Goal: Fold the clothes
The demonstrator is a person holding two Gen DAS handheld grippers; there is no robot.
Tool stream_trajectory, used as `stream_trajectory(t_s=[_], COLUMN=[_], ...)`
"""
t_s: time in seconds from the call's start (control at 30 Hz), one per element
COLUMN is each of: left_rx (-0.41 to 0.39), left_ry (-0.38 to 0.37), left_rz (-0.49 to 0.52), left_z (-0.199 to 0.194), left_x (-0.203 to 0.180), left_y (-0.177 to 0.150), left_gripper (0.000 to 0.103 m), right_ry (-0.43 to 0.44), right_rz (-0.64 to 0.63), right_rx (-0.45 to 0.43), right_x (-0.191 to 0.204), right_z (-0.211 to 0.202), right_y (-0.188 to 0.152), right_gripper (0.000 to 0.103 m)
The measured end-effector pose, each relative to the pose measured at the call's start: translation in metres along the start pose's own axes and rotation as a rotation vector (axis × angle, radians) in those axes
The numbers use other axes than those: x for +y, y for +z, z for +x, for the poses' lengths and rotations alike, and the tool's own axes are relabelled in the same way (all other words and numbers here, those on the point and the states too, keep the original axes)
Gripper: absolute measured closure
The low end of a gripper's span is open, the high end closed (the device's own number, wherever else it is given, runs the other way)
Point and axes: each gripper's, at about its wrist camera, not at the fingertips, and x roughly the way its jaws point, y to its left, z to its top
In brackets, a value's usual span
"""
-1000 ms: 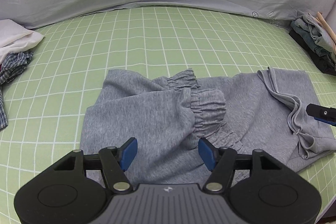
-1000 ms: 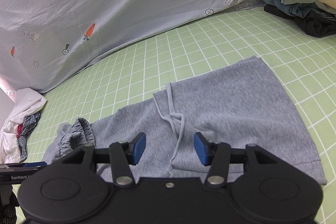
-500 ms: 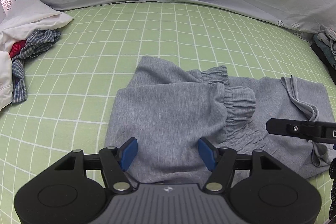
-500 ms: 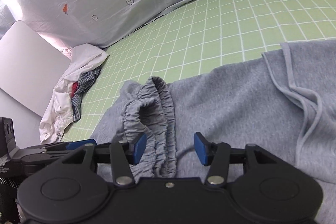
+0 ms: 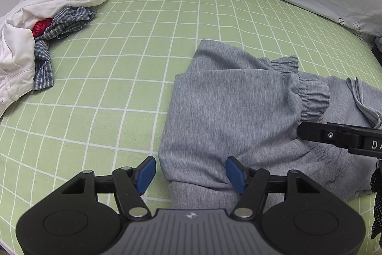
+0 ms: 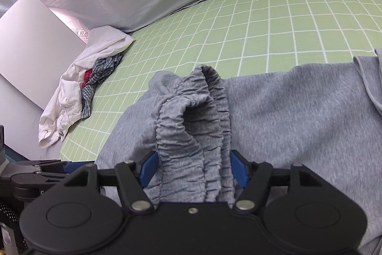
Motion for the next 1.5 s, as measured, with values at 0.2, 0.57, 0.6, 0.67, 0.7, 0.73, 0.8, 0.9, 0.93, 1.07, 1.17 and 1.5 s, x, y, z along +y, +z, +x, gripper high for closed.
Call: stream_trajectory(t_s=[0.2, 0.57, 0.6, 0.67, 0.7, 0.73, 0.8, 0.9, 0.93, 1.07, 1.17, 1.5], left_rx=[-0.021, -0.072, -0.062, -0.029, -0.013, -0.003, 0.007, -0.002, -0.005, -0.022, -0.033, -0.031], left_ry=[0.006, -0.002, -0.003, -0.006, -0.005, 0.001, 0.016, 0.034, 0.039, 0.047, 0.046, -0.09], left_rz=[0.007, 0.065, 0.07, 0.079, 0.084, 0.091, 0.106, 0.128, 0.134, 0.152, 0.165, -0.086], left_z=[-0.001, -0.007, -0.005, 0.003, 0.006, 0.009, 0.013, 0.011, 0.01, 0.007, 0.007, 0.028], left_x=[-0.003, -0.021, -0.023, -0.027, -0.029, -0.031, -0.034, -0.039, -0.041, -0.049, -0.054, -0.011], left_y=[0.002, 0.004, 0.003, 0.001, 0.0, -0.001, -0.001, 0.001, 0.001, 0.005, 0.01, 0.047], left_gripper=[0.037, 0.037, 0.037, 0.037, 0.036, 0.036, 0.036, 0.033, 0.031, 0.03, 0.028, 0.027], right_ry=[0.031, -0.039, -0.072, -0.137, -0.172, -0.218, -0.263, -0.277, -0.288, -0.294, -0.301, -0.493], right_rz=[0.041, -0.059, -0.053, -0.04, -0.03, -0.018, -0.015, -0.004, -0.01, 0.027, 0.091, 0.266], right_rx=[-0.077, -0.263, -0.254, -0.235, -0.194, -0.128, -0.06, -0.065, -0.08, -0.155, -0.232, -0.316], right_x=[-0.011, -0.001, -0.006, -0.016, -0.022, -0.031, -0.041, -0.045, -0.044, -0.05, -0.063, -0.128], right_z=[-0.02, -0.097, -0.097, -0.098, -0.091, -0.079, -0.063, -0.066, -0.07, -0.095, -0.12, -0.18], right_y=[0.003, 0.011, 0.009, 0.007, 0.004, -0.002, -0.012, -0.016, -0.015, -0.012, -0.013, -0.029], right_gripper=[0.087, 0.09, 0.09, 0.089, 0.089, 0.087, 0.084, 0.072, 0.062, 0.051, 0.042, 0.041])
